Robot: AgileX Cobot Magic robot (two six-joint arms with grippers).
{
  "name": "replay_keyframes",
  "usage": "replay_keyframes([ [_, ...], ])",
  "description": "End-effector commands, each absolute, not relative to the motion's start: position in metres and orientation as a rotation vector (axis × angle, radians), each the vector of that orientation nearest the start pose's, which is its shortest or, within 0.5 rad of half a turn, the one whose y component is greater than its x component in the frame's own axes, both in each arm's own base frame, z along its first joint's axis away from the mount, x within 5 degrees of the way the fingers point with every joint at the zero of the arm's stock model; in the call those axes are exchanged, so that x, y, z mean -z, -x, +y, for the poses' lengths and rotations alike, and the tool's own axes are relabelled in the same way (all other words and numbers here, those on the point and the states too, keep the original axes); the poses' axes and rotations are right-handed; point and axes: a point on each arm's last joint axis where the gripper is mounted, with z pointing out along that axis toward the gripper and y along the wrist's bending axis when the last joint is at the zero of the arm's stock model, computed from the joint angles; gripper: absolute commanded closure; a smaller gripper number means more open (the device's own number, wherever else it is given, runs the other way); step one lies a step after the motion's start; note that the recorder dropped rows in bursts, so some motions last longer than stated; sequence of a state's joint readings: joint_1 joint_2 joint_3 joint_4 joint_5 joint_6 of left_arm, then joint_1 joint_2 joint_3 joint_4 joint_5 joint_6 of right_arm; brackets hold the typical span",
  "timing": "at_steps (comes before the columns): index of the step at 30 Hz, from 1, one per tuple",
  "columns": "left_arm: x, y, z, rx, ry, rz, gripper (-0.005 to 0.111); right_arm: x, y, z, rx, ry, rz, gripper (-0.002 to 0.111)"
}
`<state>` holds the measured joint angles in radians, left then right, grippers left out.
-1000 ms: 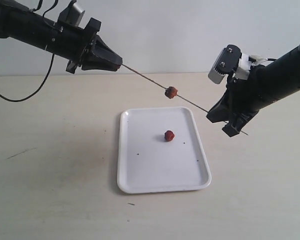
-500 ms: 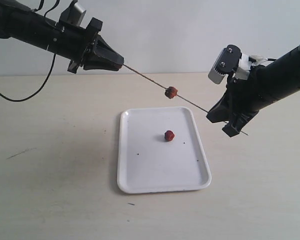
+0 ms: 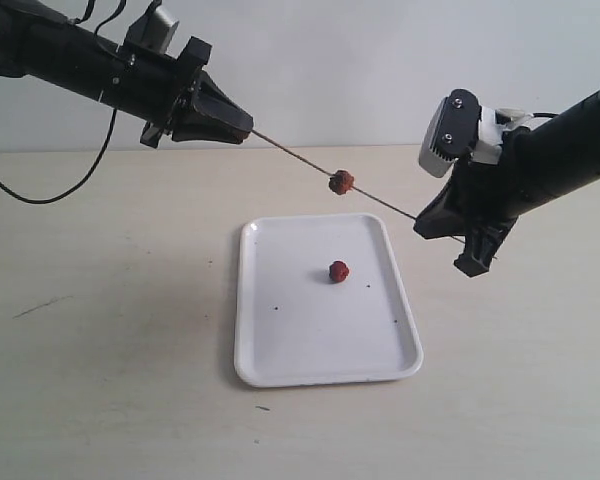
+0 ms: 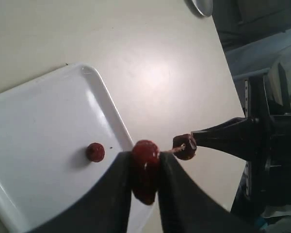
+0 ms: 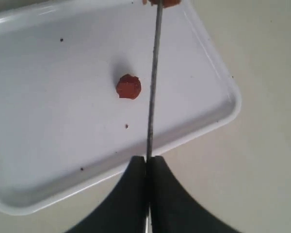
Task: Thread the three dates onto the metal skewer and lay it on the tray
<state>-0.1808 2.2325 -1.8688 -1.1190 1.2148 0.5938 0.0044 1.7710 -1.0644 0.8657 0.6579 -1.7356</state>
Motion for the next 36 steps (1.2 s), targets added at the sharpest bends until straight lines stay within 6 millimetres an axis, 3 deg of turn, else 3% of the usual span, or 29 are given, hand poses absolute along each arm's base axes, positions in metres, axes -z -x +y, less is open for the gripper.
replay_keyframes([
  [1,-0.236,-0.449,-0.164,1.432,-0.493,2.428,0.086,-0.198,-0.346,0.047,-0.221,1.447,1.991,0.108],
  [15,-0.239,-0.456,-0.148,1.456,-0.443,2.375,0.086,-0.205,-0.351,0.053,-0.210,1.455,1.838,0.108],
  [28,-0.241,-0.447,-0.173,1.500,-0.515,2.349,0.086,-0.206,-0.352,0.053,-0.222,1.420,1.843,0.108],
  [36,-0.242,-0.443,-0.183,1.509,-0.547,2.345,0.086,-0.210,-0.356,0.055,-0.256,1.313,1.851,0.108],
])
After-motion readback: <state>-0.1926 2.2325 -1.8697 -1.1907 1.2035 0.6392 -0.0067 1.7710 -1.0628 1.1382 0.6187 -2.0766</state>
